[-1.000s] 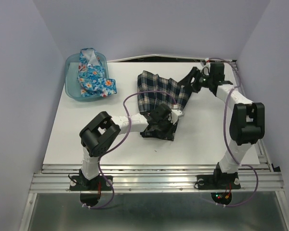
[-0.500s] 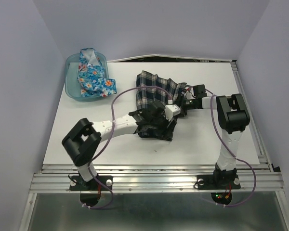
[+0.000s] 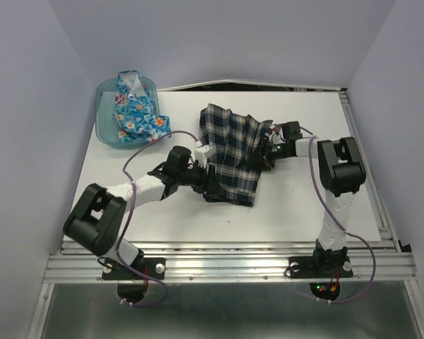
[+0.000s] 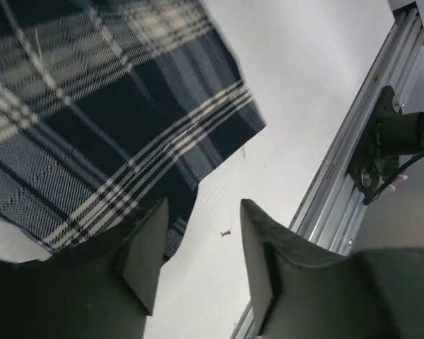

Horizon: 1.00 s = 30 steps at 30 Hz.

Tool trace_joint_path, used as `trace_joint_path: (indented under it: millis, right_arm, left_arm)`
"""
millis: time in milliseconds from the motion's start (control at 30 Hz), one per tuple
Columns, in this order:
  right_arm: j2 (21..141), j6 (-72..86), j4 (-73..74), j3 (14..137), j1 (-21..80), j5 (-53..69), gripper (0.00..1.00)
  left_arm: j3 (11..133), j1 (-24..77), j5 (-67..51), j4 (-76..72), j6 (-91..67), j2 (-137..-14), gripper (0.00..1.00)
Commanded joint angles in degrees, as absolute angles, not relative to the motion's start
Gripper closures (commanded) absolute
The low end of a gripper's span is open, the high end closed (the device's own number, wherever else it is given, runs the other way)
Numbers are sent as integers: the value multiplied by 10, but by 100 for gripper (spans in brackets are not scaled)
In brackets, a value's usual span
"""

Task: Fold and stack the skirts
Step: Fold the skirt

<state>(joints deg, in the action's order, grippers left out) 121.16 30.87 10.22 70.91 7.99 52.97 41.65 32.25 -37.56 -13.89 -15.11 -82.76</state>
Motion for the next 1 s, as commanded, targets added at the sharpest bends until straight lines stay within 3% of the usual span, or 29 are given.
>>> trace_joint_path:
  millis: [0, 200, 400, 600, 967]
  right_arm:
    - [1223, 242, 153, 716, 76, 392, 50]
    - [1177, 228, 192, 764, 76, 409, 46]
    - [1084, 253, 199, 770, 76, 471, 43]
    - [1063, 267, 164, 716, 128, 525, 43]
    - [1193, 187, 125, 640, 143, 498, 47]
  left_arm:
    - [388, 299, -446, -219, -239, -912, 47]
    - [410, 287, -449, -227, -265, -1040, 57]
    - [440, 287, -403, -193, -242, -1072, 59]
    - [433, 287, -390, -189, -233, -1047, 59]
    - [443, 289, -418, -199, -198, -879, 49]
